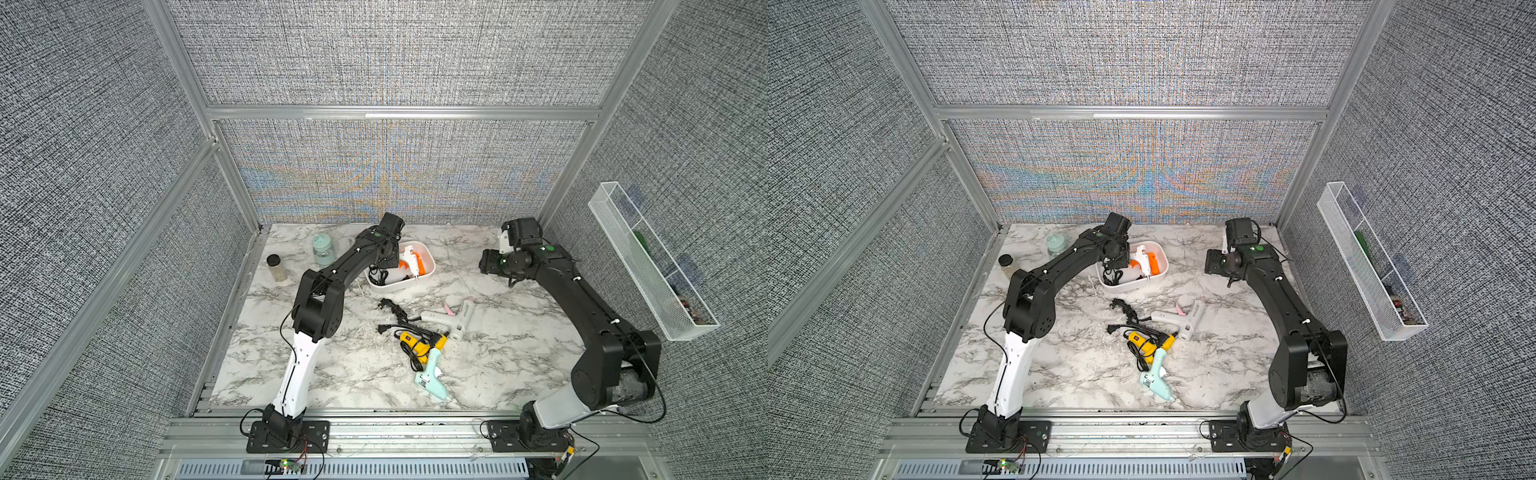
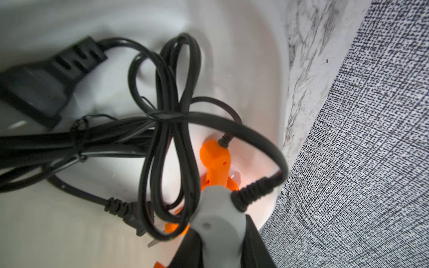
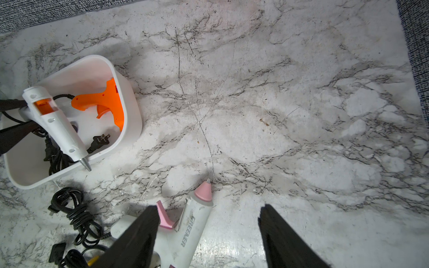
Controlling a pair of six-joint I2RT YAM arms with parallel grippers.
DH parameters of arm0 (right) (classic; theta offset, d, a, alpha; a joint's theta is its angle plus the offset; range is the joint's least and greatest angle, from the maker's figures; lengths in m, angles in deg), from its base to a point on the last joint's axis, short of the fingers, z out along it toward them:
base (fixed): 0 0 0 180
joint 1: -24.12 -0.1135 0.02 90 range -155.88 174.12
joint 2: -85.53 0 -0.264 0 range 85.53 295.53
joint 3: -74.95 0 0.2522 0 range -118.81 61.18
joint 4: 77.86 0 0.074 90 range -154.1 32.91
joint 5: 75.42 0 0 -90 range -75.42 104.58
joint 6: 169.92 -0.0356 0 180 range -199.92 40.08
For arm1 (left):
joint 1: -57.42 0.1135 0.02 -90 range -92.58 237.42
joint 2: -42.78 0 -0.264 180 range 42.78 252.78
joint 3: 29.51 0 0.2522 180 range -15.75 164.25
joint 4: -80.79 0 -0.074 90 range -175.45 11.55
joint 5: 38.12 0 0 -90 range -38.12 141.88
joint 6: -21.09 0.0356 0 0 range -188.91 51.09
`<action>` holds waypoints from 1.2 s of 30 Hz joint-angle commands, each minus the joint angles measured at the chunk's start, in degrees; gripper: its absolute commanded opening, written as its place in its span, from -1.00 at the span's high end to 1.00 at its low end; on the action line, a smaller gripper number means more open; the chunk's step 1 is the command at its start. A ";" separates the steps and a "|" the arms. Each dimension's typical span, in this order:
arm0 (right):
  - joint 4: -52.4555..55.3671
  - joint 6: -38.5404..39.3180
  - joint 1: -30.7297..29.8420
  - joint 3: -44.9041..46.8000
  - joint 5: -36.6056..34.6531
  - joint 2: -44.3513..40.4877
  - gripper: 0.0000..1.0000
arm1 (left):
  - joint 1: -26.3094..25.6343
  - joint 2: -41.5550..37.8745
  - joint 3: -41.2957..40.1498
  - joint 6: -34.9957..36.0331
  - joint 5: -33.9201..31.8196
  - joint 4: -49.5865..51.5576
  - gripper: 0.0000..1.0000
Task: Put the hot melt glue gun into the storage box
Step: Place the hot melt adhesive gun in the storage box.
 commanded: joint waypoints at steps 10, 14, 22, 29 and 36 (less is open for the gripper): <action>0.60 0.38 0.10 -0.37 -0.47 -0.11 -0.47 | 1.19 6.66 4.31 -9.33 5.91 -3.94 0.99; 0.62 0.41 0.19 -0.17 -0.55 -0.28 -0.48 | 1.32 7.58 4.75 -8.93 6.53 -3.67 0.78; 0.49 0.38 0.25 0.24 -0.38 -0.63 -0.48 | 1.36 9.11 4.66 -9.09 7.57 -4.07 0.75; 0.70 0.44 0.25 0.41 -0.47 -0.90 -0.48 | 2.15 8.51 2.39 -10.47 8.12 -6.29 0.72; 0.70 0.39 0.29 0.25 -0.38 -0.84 -0.48 | 2.89 8.50 2.76 -10.08 8.62 -7.07 0.25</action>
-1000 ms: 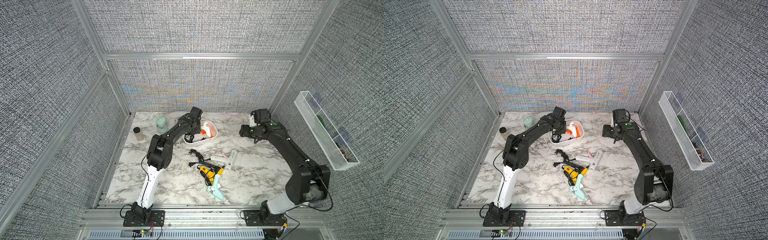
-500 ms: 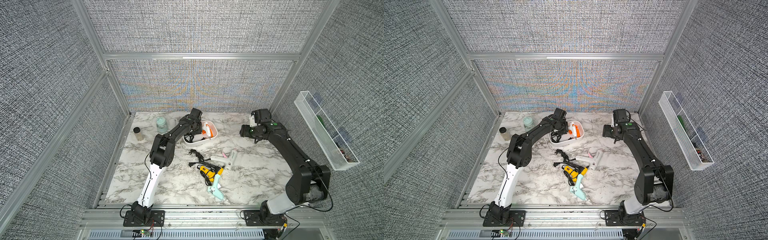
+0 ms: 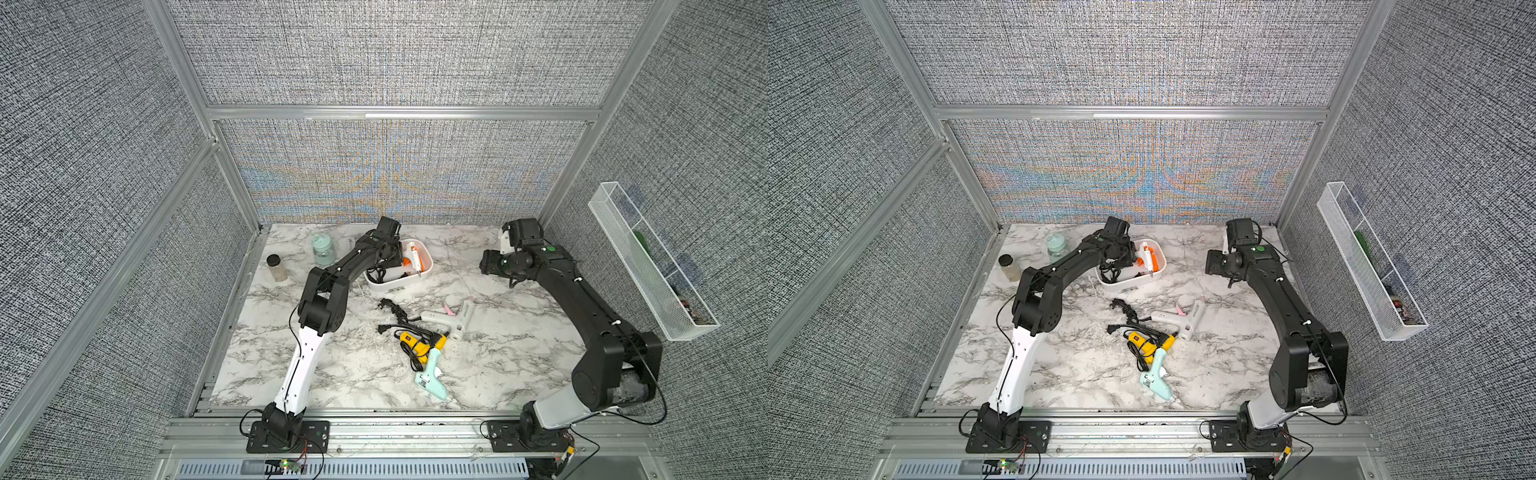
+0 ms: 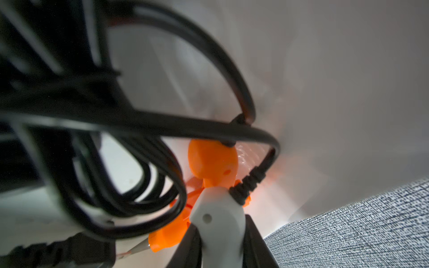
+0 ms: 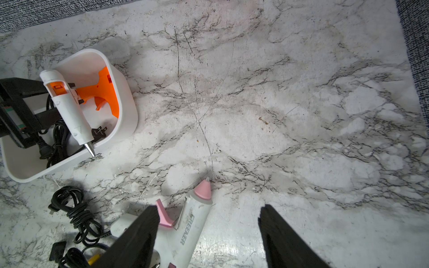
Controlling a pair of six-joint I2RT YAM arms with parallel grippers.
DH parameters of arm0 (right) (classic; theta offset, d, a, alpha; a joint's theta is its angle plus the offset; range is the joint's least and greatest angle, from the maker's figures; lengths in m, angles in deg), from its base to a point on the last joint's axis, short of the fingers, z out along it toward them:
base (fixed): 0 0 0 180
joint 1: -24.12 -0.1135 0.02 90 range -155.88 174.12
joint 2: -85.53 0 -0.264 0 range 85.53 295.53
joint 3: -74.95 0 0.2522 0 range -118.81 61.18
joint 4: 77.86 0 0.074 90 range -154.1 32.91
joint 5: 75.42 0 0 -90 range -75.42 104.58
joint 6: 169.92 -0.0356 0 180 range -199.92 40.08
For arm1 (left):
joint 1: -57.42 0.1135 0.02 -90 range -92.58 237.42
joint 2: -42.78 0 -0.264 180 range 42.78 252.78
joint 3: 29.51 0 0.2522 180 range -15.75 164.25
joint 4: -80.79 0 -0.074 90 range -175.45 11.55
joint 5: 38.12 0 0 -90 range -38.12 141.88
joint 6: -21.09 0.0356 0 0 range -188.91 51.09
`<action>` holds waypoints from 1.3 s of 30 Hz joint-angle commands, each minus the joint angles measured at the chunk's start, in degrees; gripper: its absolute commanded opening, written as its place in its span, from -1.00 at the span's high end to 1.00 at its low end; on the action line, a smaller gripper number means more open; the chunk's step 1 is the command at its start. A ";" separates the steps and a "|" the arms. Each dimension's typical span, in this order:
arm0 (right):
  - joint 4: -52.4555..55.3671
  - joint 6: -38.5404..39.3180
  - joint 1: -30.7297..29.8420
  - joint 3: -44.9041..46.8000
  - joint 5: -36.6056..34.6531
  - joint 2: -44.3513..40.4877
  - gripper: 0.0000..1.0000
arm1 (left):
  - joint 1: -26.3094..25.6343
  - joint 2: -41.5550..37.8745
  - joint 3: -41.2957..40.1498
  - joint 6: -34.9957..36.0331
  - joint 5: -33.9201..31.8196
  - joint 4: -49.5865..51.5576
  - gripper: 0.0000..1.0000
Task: Put the hot melt glue gun into the storage box
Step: Place the hot melt adhesive gun in the storage box.
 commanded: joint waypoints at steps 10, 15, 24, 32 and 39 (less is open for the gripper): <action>1.01 0.51 0.00 -0.61 -0.62 -0.33 -0.48 | 0.38 1.64 2.07 -7.93 -0.93 1.62 0.17; 1.14 0.51 0.13 -1.03 -0.54 -0.37 -0.48 | 0.38 1.94 3.82 -6.74 -1.11 1.80 0.14; 1.27 0.31 0.07 -1.04 -0.49 -0.28 -0.48 | 0.55 4.34 7.89 -7.37 -2.40 2.68 0.14; 1.28 0.25 0.15 -0.58 -0.54 -0.69 -0.48 | 1.00 1.60 6.31 -5.38 -4.99 1.66 0.28; 1.13 -0.02 0.11 -0.63 -0.36 -0.97 -0.48 | 0.96 1.32 5.93 -4.49 -4.76 0.30 0.51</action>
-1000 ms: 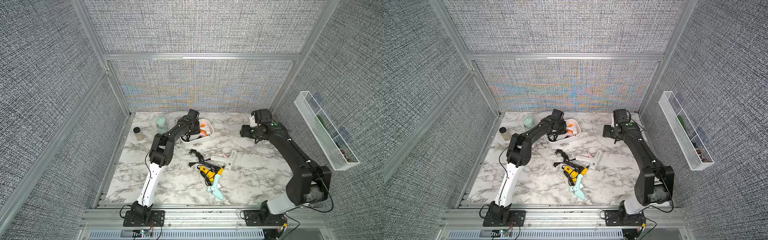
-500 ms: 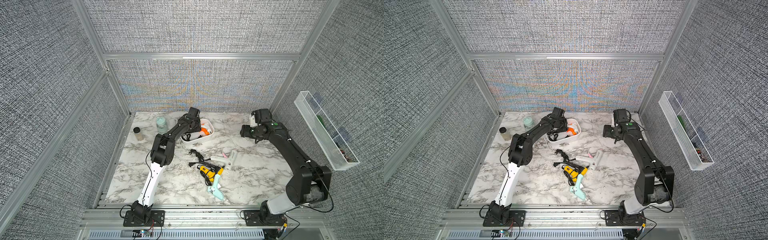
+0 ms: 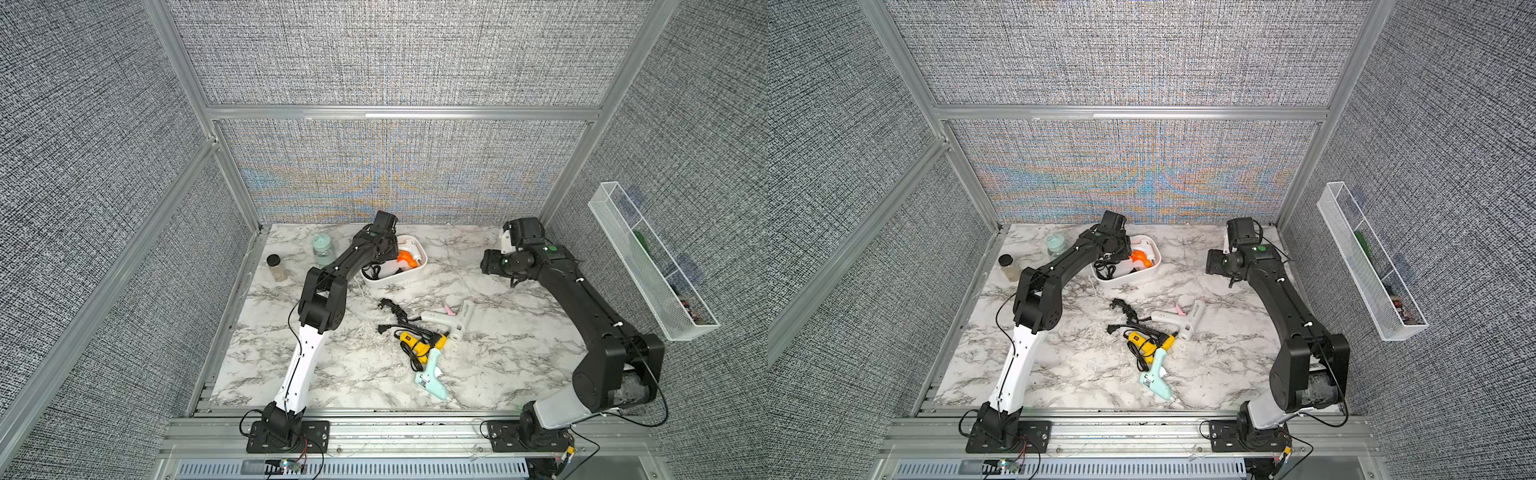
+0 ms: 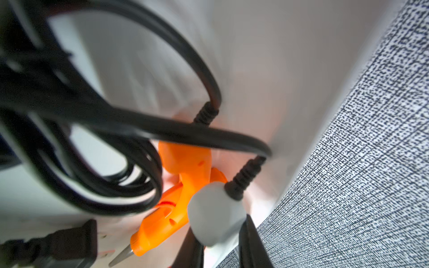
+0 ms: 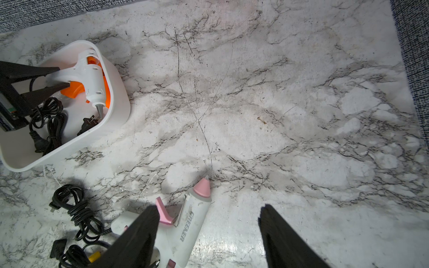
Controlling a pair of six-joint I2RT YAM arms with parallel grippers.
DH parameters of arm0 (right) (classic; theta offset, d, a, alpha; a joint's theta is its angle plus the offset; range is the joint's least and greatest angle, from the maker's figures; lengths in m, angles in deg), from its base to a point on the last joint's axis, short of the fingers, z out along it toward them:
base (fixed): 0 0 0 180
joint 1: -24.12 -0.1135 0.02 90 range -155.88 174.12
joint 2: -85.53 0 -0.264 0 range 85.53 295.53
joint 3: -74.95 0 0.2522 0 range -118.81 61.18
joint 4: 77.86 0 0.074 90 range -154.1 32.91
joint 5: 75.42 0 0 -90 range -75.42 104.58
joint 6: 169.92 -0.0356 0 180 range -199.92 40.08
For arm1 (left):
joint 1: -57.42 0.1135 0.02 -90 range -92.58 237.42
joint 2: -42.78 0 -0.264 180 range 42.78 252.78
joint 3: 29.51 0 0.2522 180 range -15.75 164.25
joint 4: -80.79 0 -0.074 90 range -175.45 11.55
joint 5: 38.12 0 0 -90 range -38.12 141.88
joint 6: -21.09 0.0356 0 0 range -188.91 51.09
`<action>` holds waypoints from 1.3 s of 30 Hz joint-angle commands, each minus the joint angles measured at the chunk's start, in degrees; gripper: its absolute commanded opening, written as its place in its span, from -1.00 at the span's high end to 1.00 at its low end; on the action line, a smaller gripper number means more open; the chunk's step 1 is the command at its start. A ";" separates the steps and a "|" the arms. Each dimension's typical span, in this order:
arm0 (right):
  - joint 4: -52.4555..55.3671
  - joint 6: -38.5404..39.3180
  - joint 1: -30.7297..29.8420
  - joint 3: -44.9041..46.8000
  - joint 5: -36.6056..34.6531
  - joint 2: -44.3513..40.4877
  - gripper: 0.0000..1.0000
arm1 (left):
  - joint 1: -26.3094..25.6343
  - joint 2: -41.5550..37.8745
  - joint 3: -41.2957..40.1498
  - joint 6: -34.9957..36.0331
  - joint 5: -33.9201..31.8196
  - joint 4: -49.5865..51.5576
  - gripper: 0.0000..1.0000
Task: Put the hot melt glue gun into the storage box
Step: Place the hot melt adhesive gun in the storage box, then pick up the hot melt adhesive gun from the center of the board.
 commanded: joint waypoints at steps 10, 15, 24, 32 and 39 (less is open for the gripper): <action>0.53 -0.44 0.04 -0.34 -0.21 -0.80 -0.48 | -0.07 -0.78 -0.44 -2.75 2.22 -3.70 -0.22; 0.71 -1.73 -0.86 -0.29 3.79 -1.30 -0.49 | -0.31 -4.25 1.40 3.81 4.78 -3.11 -0.29; -6.53 -16.60 -9.14 12.93 12.90 2.07 -0.58 | 0.71 -24.12 -14.49 30.71 8.95 5.99 -0.37; -7.34 -24.88 -10.02 18.21 6.34 2.03 -0.82 | 6.30 -39.48 -31.97 46.43 8.90 13.11 -0.38; -9.00 -25.58 -10.11 17.54 4.92 8.41 -0.84 | 9.58 -46.54 -34.85 53.76 5.96 19.32 -0.38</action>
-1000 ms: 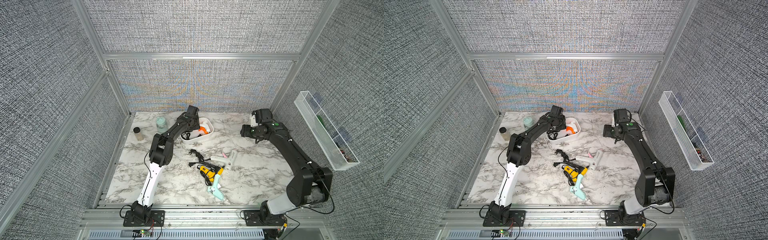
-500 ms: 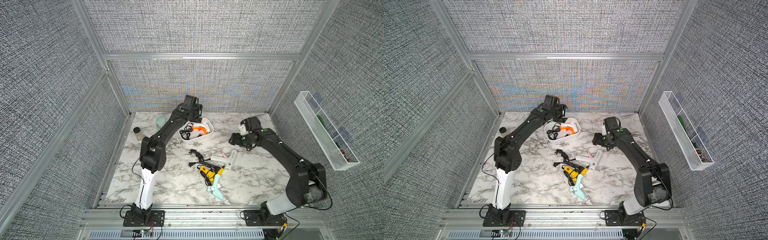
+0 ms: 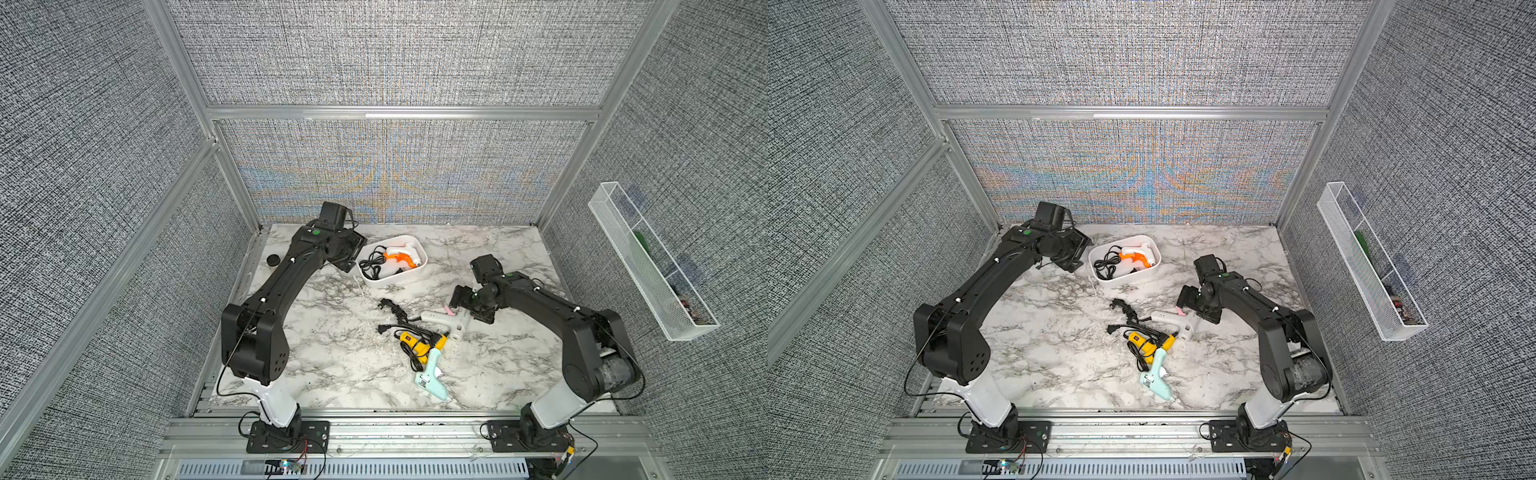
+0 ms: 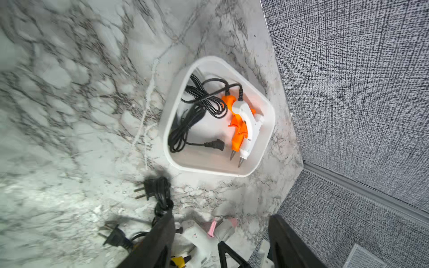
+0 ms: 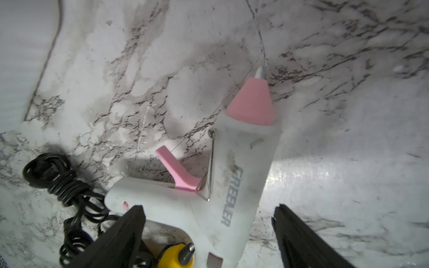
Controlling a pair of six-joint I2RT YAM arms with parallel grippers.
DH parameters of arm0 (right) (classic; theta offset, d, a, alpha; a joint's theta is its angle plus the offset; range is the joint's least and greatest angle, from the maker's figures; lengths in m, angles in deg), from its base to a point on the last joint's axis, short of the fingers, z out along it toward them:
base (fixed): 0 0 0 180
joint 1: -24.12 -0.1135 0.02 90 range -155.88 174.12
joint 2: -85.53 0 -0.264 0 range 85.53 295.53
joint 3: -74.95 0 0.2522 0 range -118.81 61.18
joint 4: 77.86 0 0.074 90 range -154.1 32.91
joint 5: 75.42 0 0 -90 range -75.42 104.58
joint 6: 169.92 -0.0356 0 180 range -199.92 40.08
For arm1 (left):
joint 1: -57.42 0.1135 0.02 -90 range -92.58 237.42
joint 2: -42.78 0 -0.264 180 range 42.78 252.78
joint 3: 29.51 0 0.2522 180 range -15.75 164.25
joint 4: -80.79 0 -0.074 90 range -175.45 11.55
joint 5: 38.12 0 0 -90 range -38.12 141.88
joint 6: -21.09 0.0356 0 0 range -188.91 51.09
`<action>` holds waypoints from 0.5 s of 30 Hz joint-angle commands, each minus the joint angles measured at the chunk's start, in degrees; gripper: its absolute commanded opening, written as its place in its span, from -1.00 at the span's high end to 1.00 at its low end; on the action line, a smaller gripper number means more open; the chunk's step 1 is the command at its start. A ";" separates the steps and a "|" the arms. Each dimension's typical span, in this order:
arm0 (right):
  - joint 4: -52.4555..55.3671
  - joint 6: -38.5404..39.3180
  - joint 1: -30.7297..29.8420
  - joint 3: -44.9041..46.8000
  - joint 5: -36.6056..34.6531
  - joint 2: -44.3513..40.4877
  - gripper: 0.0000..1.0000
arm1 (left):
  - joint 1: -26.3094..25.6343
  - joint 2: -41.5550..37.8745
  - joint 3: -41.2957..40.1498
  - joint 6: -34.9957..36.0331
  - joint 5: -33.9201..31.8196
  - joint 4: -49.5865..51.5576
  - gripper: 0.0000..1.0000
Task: Put the hot melt glue gun into the storage box
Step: Pick up the hot melt adhesive gun from the center of the board.
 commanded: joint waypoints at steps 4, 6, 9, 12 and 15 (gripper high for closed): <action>-1.24 -1.02 -0.03 -1.30 -3.18 4.01 -0.81 | 2.31 -4.19 -1.49 6.92 -2.26 4.81 -0.38; -1.28 -1.00 0.00 -1.40 -3.78 4.57 -0.74 | 2.80 -4.70 -1.58 7.38 -2.45 5.11 -0.38; -1.50 -1.02 0.06 -1.32 -4.67 4.94 -0.57 | 3.38 -4.71 -1.92 7.69 -1.95 5.33 -0.38; -1.57 -0.80 0.10 -0.86 -5.33 5.41 -0.32 | 3.73 -4.48 -2.45 7.74 -1.32 5.17 -0.37; -1.96 -0.48 0.30 -0.03 -5.51 5.64 0.02 | 3.91 -4.58 -2.81 7.91 -1.31 5.15 -0.37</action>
